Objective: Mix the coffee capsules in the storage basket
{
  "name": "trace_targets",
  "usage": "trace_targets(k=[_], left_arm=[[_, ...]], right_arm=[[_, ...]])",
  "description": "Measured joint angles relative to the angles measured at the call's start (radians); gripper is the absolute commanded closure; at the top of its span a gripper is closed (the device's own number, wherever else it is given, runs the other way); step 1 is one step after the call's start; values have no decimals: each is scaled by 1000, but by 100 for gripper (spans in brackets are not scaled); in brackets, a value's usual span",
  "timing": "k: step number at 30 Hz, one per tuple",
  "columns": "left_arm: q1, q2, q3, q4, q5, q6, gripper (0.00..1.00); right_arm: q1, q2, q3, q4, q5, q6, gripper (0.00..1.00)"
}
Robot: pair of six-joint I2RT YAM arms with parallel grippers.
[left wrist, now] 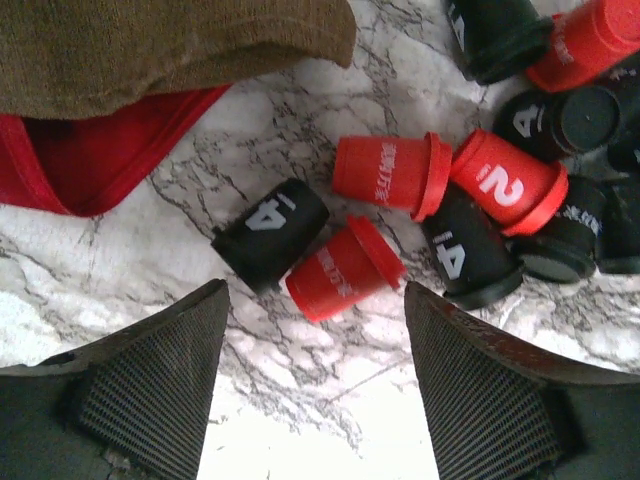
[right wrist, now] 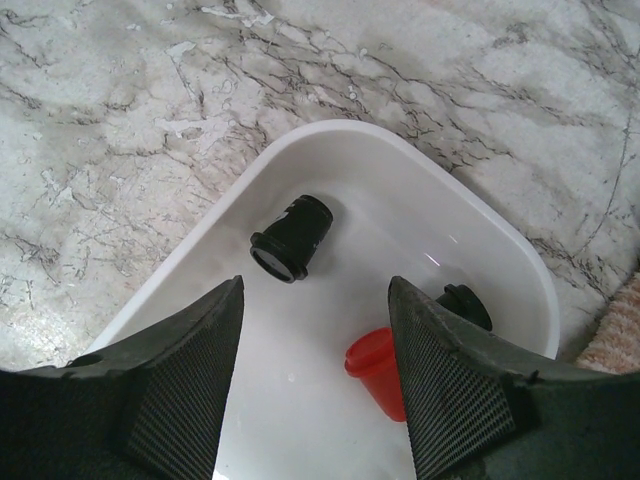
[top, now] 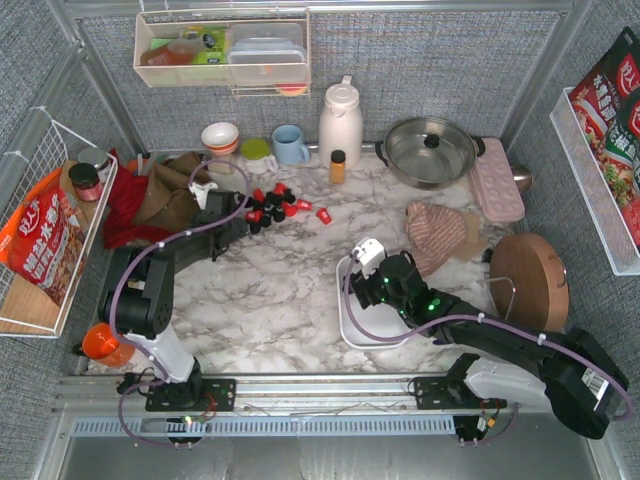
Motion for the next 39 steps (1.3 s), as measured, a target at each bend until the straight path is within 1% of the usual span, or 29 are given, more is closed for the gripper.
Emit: trace_targets(k=[3, 8, 16, 23, 26, 28, 31, 32, 37, 39], left_arm=[[8, 42, 37, -8, 5, 0, 26], [9, 92, 78, -11, 51, 0, 33], [10, 128, 89, -15, 122, 7, 35], [10, 128, 68, 27, 139, 11, 49], [10, 125, 56, 40, 171, 18, 52], [10, 114, 46, 42, 191, 19, 51], [10, 94, 29, 33, 222, 22, 42], [9, 85, 23, 24, 233, 26, 41], [8, 48, 0, -15, 259, 41, 36], [6, 29, -10, -39, 262, 47, 37]], right_arm=[[0, 12, 0, 3, -4, -3, 36], [0, 22, 0, 3, -27, -4, 36], [-1, 34, 0, 3, -38, -8, 36], [-1, 29, 0, 3, -45, -10, 36], [-3, 26, 0, 2, -45, -10, 36], [-3, 25, 0, 3, -45, -10, 36], [-5, 23, 0, 2, -45, -10, 36], [-5, 23, 0, 2, -45, -10, 36], [-6, 26, 0, 2, -45, -6, 36], [-6, 30, 0, 2, -45, -6, 36]])
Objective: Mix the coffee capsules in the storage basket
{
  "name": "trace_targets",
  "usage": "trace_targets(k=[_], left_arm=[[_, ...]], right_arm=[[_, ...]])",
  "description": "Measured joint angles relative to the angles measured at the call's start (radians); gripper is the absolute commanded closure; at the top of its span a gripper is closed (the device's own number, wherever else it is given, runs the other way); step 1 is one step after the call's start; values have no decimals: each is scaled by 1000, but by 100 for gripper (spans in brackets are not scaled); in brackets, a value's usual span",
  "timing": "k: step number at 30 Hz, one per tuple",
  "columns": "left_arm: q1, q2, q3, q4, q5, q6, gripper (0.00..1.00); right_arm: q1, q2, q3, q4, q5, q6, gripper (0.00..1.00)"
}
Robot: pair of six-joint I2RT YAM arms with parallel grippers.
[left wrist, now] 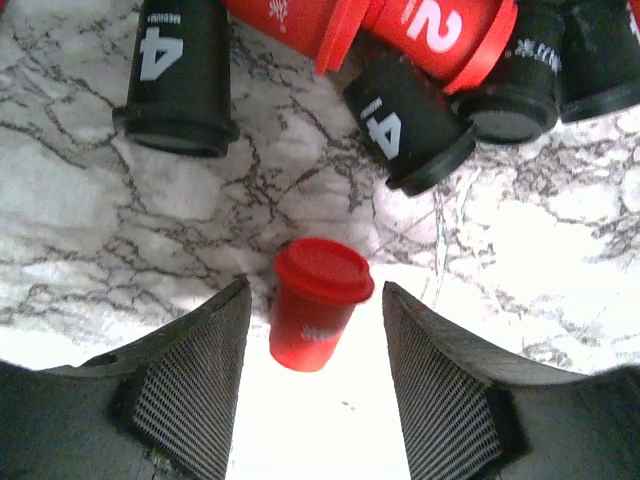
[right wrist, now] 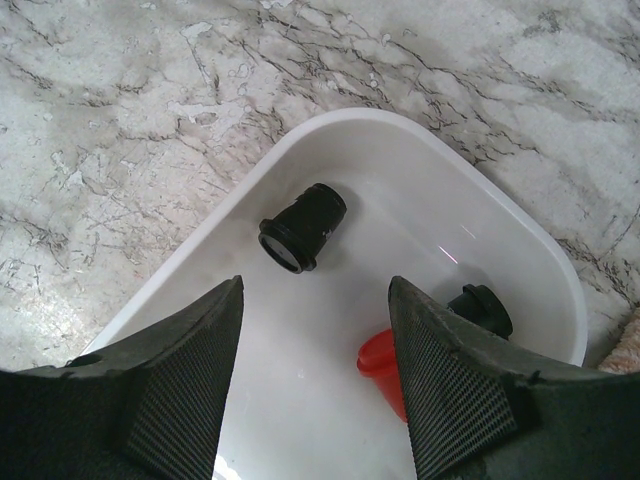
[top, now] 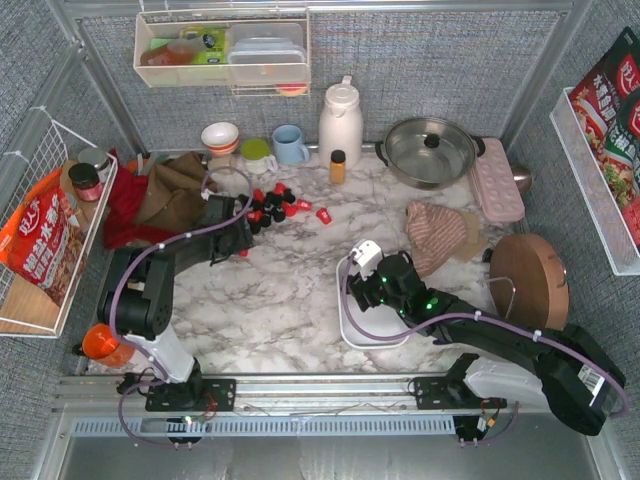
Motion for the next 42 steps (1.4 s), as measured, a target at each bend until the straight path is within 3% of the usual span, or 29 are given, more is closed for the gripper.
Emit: trace_targets(k=[19, 24, 31, 36, 42], left_arm=[[-40, 11, 47, -105, -94, 98, 53], [-42, 11, 46, -76, -79, 114, 69], [-60, -44, -21, -26, 12, 131, 70], [-121, -174, -118, 82, 132, 190, 70], [-275, -375, -337, 389, 311, 346, 70]], right_arm=[[-5, 8, 0, 0, -12, 8, 36], [-7, 8, 0, -1, -15, 8, 36], [-9, -19, 17, -24, -34, 30, 35], [-11, -72, 64, -36, -46, 61, 32], [-18, -113, 117, -105, -66, 105, 30]])
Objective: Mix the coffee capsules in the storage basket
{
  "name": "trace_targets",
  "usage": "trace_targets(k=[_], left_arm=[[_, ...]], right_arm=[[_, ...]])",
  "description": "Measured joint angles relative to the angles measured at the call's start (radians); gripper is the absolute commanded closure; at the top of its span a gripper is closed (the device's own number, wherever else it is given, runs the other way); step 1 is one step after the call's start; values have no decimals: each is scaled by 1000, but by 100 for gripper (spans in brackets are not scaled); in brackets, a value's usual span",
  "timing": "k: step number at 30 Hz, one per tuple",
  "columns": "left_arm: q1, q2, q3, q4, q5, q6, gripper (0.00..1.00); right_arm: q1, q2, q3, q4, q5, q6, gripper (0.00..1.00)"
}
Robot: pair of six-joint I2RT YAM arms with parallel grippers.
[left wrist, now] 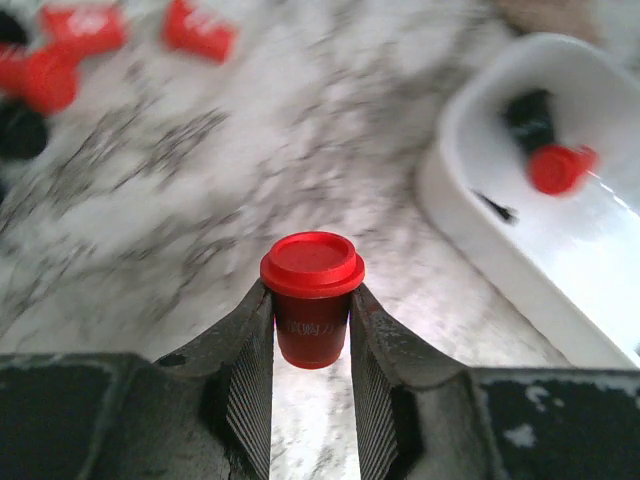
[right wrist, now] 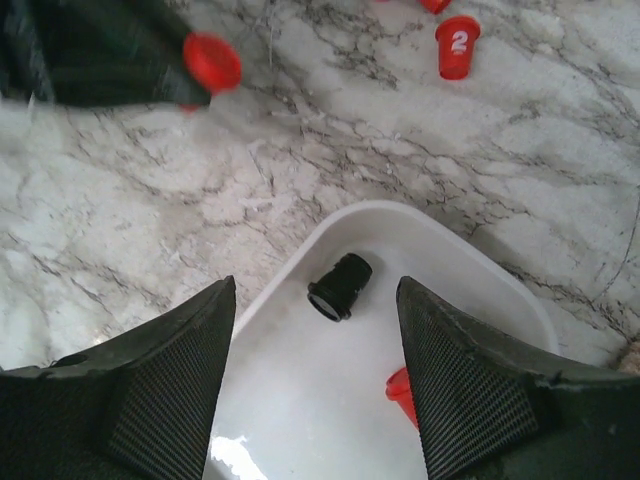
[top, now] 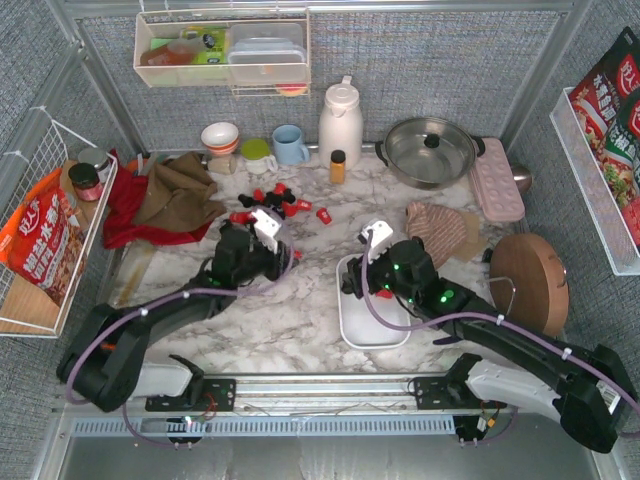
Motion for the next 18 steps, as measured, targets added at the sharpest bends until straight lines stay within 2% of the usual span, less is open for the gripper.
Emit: trace_targets(k=[4, 9, 18], left_arm=[[-73, -105, -142, 212, 83, 128, 70], [-164, -146, -184, 367, 136, 266, 70], [-301, -76, -164, 423, 127, 485, 69]], right_arm=[[-1, 5, 68, -49, -18, 50, 30], [-5, 41, 135, -89, -91, 144, 30], [-6, 115, 167, -89, -205, 268, 30]])
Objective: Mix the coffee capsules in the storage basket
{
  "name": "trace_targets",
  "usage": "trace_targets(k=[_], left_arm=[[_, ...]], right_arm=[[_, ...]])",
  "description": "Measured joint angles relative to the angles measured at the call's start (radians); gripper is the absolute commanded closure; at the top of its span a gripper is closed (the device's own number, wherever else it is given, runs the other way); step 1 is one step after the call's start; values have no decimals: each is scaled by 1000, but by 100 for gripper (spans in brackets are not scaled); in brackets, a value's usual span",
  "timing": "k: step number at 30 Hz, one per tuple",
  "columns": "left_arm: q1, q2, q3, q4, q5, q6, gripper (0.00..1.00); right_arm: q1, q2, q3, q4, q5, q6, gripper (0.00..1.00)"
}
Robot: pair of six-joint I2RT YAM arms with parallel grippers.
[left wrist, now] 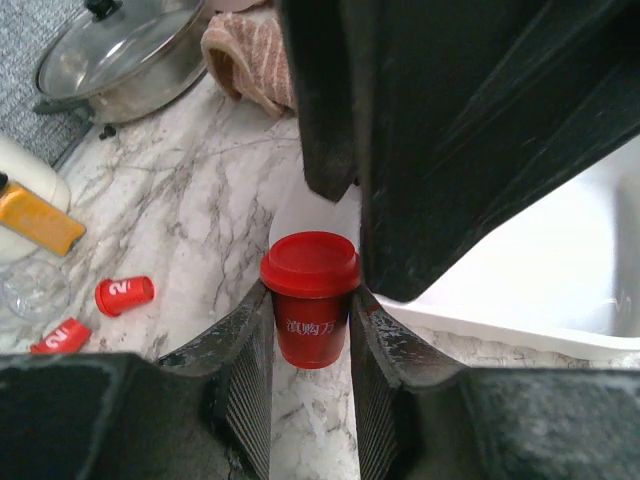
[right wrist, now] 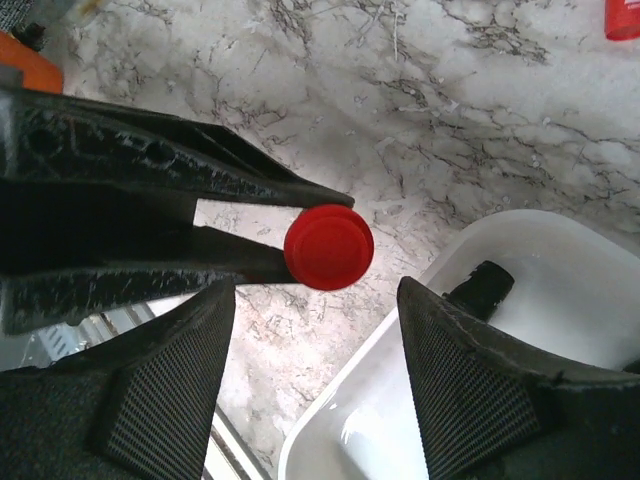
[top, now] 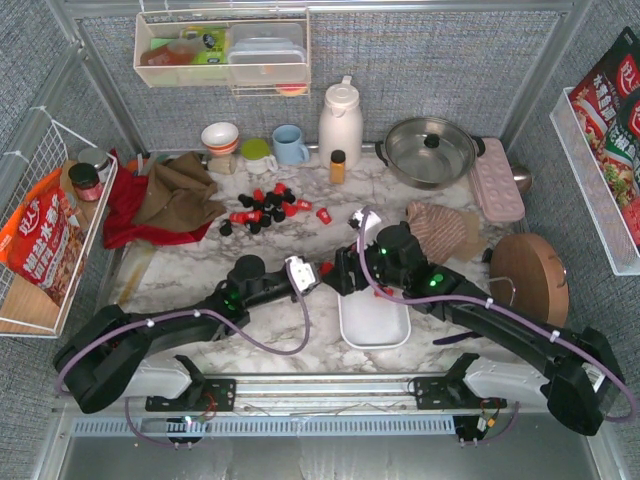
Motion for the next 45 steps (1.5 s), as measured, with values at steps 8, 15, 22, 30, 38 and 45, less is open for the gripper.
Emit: trace_targets(k=[8, 15, 22, 30, 38, 45], left_arm=[[-46, 29, 25, -34, -36, 80, 69], [-60, 34, 28, -60, -49, 98, 68], [-67, 14, 21, -58, -50, 101, 68], [-70, -20, -9, -12, -42, 109, 68], [-71, -20, -21, 0, -31, 114, 67], [-71, -29, -23, -3, -46, 120, 61]], right_arm=[[-1, 32, -14, 8, 2, 22, 36], [-3, 42, -32, 35, 0, 26, 38], [-21, 25, -54, 62, -25, 59, 37], [-37, 21, -70, 98, -43, 97, 37], [-39, 90, -70, 158, -85, 153, 39], [-39, 120, -67, 202, -123, 190, 61]])
